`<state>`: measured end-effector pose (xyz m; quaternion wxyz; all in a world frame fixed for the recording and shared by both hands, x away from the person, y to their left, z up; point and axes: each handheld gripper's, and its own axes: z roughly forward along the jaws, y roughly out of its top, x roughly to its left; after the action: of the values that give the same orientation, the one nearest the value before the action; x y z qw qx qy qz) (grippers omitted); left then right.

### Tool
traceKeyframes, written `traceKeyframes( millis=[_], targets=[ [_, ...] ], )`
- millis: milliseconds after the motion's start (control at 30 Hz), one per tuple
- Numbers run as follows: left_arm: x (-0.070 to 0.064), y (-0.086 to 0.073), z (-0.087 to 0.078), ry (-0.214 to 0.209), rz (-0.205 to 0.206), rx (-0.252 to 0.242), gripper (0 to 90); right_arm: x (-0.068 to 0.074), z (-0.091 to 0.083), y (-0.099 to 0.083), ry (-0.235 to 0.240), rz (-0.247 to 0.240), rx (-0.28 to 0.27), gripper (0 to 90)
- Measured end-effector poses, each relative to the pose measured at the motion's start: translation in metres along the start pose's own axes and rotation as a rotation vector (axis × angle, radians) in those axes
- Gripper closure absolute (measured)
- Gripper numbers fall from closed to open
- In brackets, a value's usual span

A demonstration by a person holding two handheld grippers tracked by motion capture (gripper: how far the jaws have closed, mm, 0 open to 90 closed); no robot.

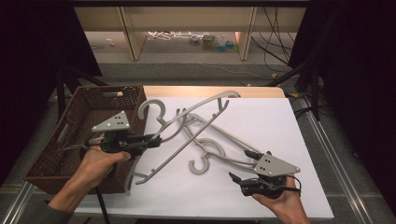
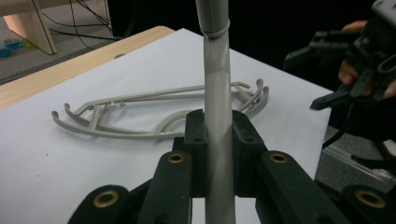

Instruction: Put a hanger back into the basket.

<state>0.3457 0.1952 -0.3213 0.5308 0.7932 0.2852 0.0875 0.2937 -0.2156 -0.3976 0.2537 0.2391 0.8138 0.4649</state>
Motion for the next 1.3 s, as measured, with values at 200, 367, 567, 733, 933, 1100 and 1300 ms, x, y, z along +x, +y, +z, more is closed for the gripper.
traceKeyframes(
  millis=[200,367,567,733,933,1100,1300],
  targets=[
    [0.006,0.016,-0.028,0.057,0.035,-0.006,79.3,0.001,0.002,-0.003,0.011,0.006,0.017,18.3],
    [0.017,0.023,-0.047,0.137,0.054,0.007,79.4,0.000,0.004,-0.005,0.016,0.003,0.024,18.3],
    [0.038,0.026,-0.067,0.221,0.037,-0.001,79.4,0.001,0.005,-0.006,0.016,0.006,0.025,18.3],
    [0.055,0.026,-0.083,0.280,0.035,-0.003,79.4,0.001,0.006,-0.008,0.020,0.006,0.039,18.3],
    [0.078,0.019,-0.095,0.344,0.070,0.010,79.3,0.001,0.006,-0.008,0.018,0.002,0.041,18.4],
    [0.099,0.009,-0.105,0.394,0.072,0.022,79.3,0.000,0.007,-0.009,0.015,0.007,0.040,18.4],
    [0.120,-0.009,-0.118,0.426,0.048,0.044,79.3,-0.001,0.007,-0.010,0.017,0.009,0.046,18.6]
  ],
)
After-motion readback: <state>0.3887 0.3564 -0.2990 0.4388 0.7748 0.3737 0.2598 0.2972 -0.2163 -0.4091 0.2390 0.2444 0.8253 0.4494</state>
